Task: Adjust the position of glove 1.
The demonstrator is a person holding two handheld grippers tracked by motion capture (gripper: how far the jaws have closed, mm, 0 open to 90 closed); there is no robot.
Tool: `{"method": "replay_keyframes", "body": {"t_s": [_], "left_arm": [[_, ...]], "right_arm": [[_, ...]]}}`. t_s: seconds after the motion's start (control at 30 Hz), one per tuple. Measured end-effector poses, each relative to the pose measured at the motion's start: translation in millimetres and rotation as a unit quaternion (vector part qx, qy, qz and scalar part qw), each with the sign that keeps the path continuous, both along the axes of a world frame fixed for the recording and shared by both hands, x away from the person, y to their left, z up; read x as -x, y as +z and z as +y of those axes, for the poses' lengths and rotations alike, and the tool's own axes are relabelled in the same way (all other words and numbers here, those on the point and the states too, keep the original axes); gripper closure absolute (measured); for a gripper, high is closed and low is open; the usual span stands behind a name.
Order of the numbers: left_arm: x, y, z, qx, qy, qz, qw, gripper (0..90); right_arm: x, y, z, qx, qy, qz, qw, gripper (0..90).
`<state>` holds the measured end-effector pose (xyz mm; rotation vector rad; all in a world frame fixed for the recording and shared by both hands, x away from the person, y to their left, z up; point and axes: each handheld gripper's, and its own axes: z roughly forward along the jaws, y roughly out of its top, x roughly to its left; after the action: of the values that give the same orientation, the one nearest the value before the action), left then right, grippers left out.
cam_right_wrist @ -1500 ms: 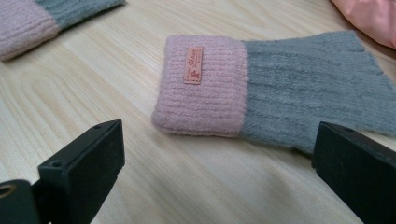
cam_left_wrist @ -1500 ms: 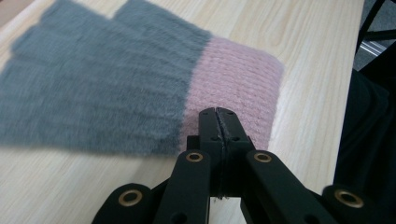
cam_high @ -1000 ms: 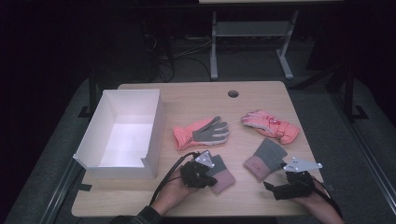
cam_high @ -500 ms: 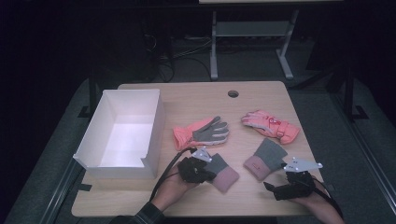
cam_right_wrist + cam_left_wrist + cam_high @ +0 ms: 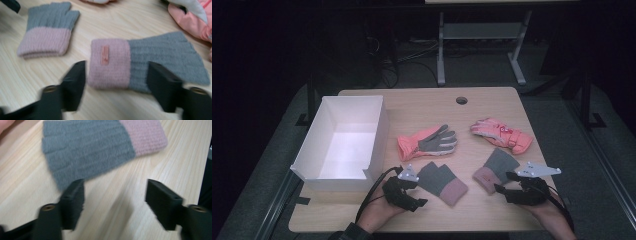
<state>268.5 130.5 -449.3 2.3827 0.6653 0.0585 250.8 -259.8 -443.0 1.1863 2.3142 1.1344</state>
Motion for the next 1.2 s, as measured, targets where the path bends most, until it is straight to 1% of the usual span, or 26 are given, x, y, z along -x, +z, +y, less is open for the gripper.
{"method": "replay_keyframes", "body": {"t_s": [0.03, 0.07, 0.1, 0.17, 0.27, 0.3, 0.33, 0.37, 0.4, 0.5, 0.53, 0.6, 0.63, 0.67, 0.7, 0.77, 0.8, 0.83, 0.87, 0.97, 1.03, 1.07, 1.1, 1.13, 1.2], "left_arm": [[2.1, -0.3, 1.0, 0.004, 0.002, -0.003, 1.0, 24.0], [3.4, -0.4, 2.3, 0.001, -0.002, -0.01, 0.9999, 22.2], [3.4, -0.4, 2.3, 0.001, -0.002, -0.01, 0.9999, 19.8], [5.4, -0.1, 2.6, -0.001, -0.003, -0.023, 0.9997, 18.0], [3.5, 0.3, 2.9, 0.004, 0.002, -0.026, 0.9997, 17.0], [2.9, 0.2, 3.2, 0.008, 0.007, -0.025, 0.9996, 17.0], [1.9, -0.3, 3.6, 0.013, 0.009, -0.025, 0.9996, 17.0], [1.2, -0.7, 4.0, 0.014, 0.01, -0.027, 0.9995, 17.0], [-0.1, -1.4, 4.9, 0.013, 0.011, -0.025, 0.9995, 17.0], [-0.4, -1.6, 5.0, 0.014, 0.013, -0.026, 0.9995, 17.0], [-0.4, -1.4, 5.1, 0.015, 0.014, -0.027, 0.9994, 17.0], [-0.2, -1.4, 5.1, 0.017, 0.013, -0.027, 0.9994, 17.0], [-0.3, -1.6, 5.2, 0.016, 0.013, -0.026, 0.9994, 17.0], [-0.5, -2.0, 5.1, 0.015, 0.012, -0.026, 0.9995, 17.0], [-0.8, -2.4, 5.1, 0.015, 0.012, -0.024, 0.9995, 17.0], [-1.3, -2.4, 5.4, 0.014, 0.012, -0.023, 0.9996, 17.0], [-1.5, -1.9, 6.0, 0.014, 0.012, -0.024, 0.9995, 17.0], [-1.5, -1.9, 6.0, 0.014, 0.012, -0.024, 0.9995, 17.0], [-1.5, -1.8, 6.3, 0.015, 0.013, -0.025, 0.9995, 17.0], [-2.3, -2.7, 6.6, 0.015, 0.015, -0.024, 0.9995, 17.1], [-2.1, -2.9, 6.6, 0.012, 0.014, -0.023, 0.9996, 17.1], [-1.7, -3.0, 6.7, 0.014, 0.014, -0.023, 0.9995, 17.1], [-1.7, -3.0, 6.7, 0.014, 0.014, -0.023, 0.9995, 17.1], [-1.6, -2.9, 6.8, 0.014, 0.014, -0.023, 0.9995, 17.1], [-1.7, -3.1, 7.0, 0.017, 0.017, -0.022, 0.9995, 17.2]], "right_arm": [[-2.0, 1.1, 1.5, -0.002, 0.001, 0.001, 1.0, 52.7], [-4.6, 2.0, 3.2, -0.005, 0.003, 0.002, 1.0, 58.9], [-7.6, 2.6, 5.0, -0.004, 0.005, 0.002, 1.0, 64.0], [-13.9, 3.6, 10.1, -0.006, 0.012, 0.009, 0.9999, 75.3], [-25.1, 5.0, 20.3, -0.008, 0.024, 0.011, 0.9996, 89.6], [-25.1, 5.0, 20.3, -0.008, 0.024, 0.011, 0.9996, 89.6], [-29.2, 5.3, 24.0, -0.006, 0.026, 0.011, 0.9996, 90.0], [-34.6, 5.1, 29.2, -0.005, 0.029, 0.017, 0.9994, 90.0], [-42.1, 3.7, 36.8, 0.004, 0.03, 0.019, 0.9994, 90.0], [-54.2, 0.3, 47.2, 0.011, 0.031, 0.031, 0.999, 90.0], [-54.2, 0.3, 47.2, 0.011, 0.031, 0.031, 0.999, 90.0], [-60.9, -2.1, 52.1, 0.019, 0.032, 0.034, 0.9987, 90.0], [-62.5, -2.8, 53.7, 0.018, 0.031, 0.037, 0.9987, 90.0], [-65.6, -4.1, 55.1, 0.021, 0.034, 0.034, 0.9986, 90.0], [-67.8, -4.8, 57.4, 0.022, 0.032, 0.041, 0.9984, 90.0], [-72.6, -7.2, 60.5, 0.027, 0.036, 0.042, 0.9981, 90.0], [-75.1, -10.4, 63.7, 0.032, 0.035, 0.05, 0.9976, 90.0], [-75.1, -10.4, 63.7, 0.032, 0.035, 0.05, 0.9976, 90.0], [-75.6, -12.7, 64.8, 0.04, 0.04, 0.056, 0.9968, 90.0], [-73.9, -12.8, 64.5, 0.041, 0.041, 0.059, 0.9965, 90.0], [-72.0, -11.9, 63.2, 0.043, 0.046, 0.064, 0.996, 90.0], [-71.5, -11.8, 62.8, 0.043, 0.047, 0.068, 0.9956, 90.0], [-71.5, -11.8, 62.8, 0.043, 0.047, 0.068, 0.9956, 90.0], [-71.6, -11.8, 61.0, 0.041, 0.056, 0.075, 0.9947, 90.0], [-70.8, -11.4, 58.4, 0.037, 0.059, 0.082, 0.9942, 90.0]]}}
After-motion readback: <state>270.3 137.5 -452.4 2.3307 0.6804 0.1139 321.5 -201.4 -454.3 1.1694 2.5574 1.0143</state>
